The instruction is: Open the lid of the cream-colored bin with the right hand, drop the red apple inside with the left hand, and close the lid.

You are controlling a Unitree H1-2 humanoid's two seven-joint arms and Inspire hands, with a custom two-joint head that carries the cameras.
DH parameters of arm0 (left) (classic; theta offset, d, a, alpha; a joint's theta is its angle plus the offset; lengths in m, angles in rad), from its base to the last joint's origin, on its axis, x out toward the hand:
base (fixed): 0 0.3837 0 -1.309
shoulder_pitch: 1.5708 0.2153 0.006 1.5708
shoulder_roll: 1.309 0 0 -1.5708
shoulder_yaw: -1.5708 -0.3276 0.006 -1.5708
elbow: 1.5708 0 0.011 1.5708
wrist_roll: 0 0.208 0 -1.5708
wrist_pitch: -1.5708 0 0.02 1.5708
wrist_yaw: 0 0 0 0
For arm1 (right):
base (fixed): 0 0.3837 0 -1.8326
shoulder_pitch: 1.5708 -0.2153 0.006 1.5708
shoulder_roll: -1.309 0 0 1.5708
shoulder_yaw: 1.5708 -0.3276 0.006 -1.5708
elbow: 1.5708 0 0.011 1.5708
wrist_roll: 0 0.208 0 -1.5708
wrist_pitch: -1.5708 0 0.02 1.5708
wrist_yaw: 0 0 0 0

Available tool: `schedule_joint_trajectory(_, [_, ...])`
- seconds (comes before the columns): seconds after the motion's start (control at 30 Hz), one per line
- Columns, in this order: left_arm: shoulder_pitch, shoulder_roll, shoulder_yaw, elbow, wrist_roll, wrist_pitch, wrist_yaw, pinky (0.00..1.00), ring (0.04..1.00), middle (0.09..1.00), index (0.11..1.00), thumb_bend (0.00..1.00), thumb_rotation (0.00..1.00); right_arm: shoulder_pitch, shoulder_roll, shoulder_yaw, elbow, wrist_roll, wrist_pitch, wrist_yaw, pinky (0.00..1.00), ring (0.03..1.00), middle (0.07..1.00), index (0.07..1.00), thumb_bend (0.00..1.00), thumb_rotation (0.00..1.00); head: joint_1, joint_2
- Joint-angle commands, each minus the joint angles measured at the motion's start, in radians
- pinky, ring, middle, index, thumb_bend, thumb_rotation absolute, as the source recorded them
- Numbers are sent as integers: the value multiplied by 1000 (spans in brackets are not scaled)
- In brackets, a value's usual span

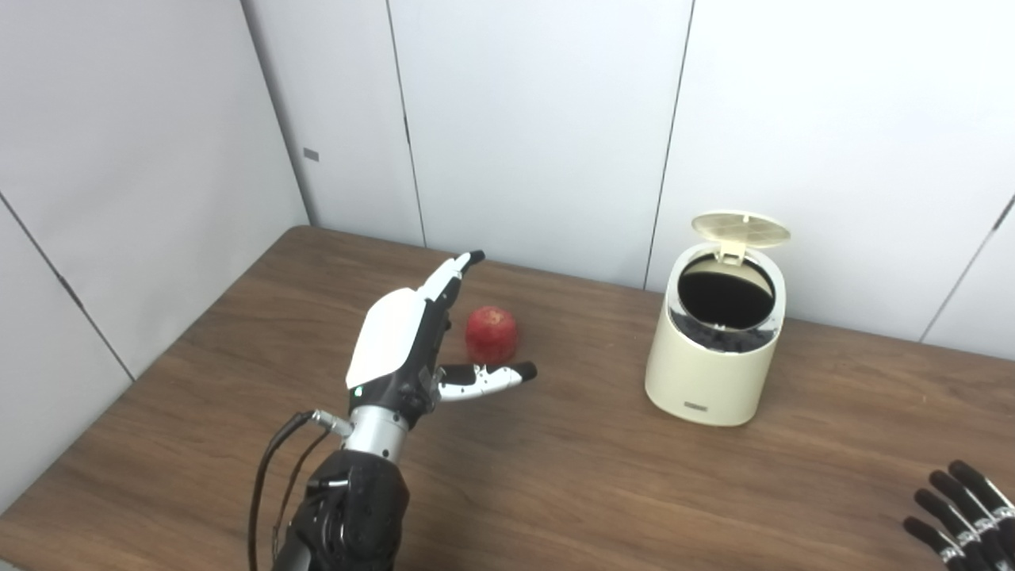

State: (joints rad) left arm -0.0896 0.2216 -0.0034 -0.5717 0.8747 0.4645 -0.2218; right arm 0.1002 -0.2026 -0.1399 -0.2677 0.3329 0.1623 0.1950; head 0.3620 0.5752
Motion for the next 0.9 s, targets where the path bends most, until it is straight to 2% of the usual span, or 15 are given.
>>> schedule_joint_trajectory(0.0, [-64, 61, 19, 10, 59, 4, -48, 746, 931, 957, 917, 939, 326, -16, -3, -3, -38, -2, -29, -2, 831, 885, 887, 855, 761, 799, 0, 1])
schedule_joint_trajectory(0.13, [-110, 103, 22, 74, 121, 2, -93, 723, 897, 936, 897, 968, 317, -15, -1, 1, -51, -10, -23, -6, 869, 904, 901, 875, 750, 808, 0, 1])
schedule_joint_trajectory(0.3, [-170, 130, 23, 182, 167, 3, -139, 757, 910, 930, 899, 968, 306, -22, 8, 0, -51, -3, -19, -10, 877, 901, 900, 881, 758, 794, -8, -2])
schedule_joint_trajectory(0.43, [-223, 148, 11, 307, 136, -5, -125, 756, 900, 916, 883, 976, 299, -22, 14, 4, -66, -18, -10, -22, 868, 892, 889, 877, 743, 805, -17, -5])
schedule_joint_trajectory(0.6, [-282, 147, 0, 458, 69, -18, -83, 757, 909, 916, 885, 961, 286, -16, 23, 21, -85, -35, 2, -37, 939, 924, 899, 891, 739, 817, -31, -6])
schedule_joint_trajectory(0.7, [-319, 130, 9, 541, 3, -21, -48, 731, 902, 906, 875, 974, 274, -15, 31, 30, -97, -39, 15, -45, 993, 957, 920, 914, 674, 827, -36, -6])
schedule_joint_trajectory(0.87, [-368, 114, 9, 627, -77, -2, -26, 716, 902, 919, 884, 966, 289, -17, 44, 37, -114, -56, 30, -63, 1000, 978, 930, 924, 602, 855, -46, -6])
